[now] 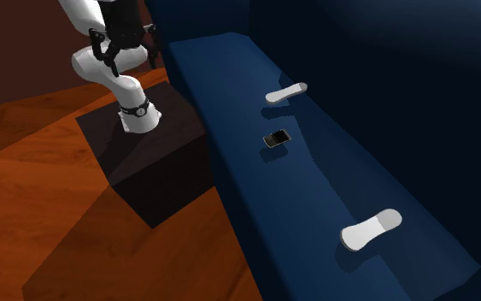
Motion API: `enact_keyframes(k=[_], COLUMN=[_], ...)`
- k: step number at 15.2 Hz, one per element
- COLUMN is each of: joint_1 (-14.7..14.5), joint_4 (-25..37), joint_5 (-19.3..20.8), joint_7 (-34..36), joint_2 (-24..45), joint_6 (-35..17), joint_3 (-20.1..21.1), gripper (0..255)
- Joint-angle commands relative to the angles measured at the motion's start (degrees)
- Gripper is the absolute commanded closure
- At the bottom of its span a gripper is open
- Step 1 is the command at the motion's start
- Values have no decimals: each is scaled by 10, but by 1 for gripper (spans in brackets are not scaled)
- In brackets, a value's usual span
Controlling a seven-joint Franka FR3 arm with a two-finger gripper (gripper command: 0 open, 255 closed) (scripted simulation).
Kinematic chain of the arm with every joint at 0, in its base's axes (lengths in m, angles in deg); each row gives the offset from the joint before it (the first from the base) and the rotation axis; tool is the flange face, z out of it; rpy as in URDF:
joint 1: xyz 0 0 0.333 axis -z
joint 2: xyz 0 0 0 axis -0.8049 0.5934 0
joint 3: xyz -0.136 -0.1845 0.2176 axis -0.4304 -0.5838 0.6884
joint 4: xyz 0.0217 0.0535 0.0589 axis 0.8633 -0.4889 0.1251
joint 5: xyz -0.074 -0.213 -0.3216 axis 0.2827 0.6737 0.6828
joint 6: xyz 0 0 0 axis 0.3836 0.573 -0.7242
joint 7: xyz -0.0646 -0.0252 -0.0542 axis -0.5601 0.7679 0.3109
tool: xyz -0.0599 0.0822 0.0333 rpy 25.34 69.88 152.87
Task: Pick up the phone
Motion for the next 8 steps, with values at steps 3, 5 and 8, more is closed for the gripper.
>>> enact_keyframes(k=[3,5,8], joint_1=[-10,-21,-36], joint_4=[-7,-12,-15], joint_5=[-5,-10,-18], joint_7=[-13,-26,-47], joint_2=[27,55,100], joint_6=[-35,-70,-120], joint_3=[0,1,4], gripper=[0,0,0])
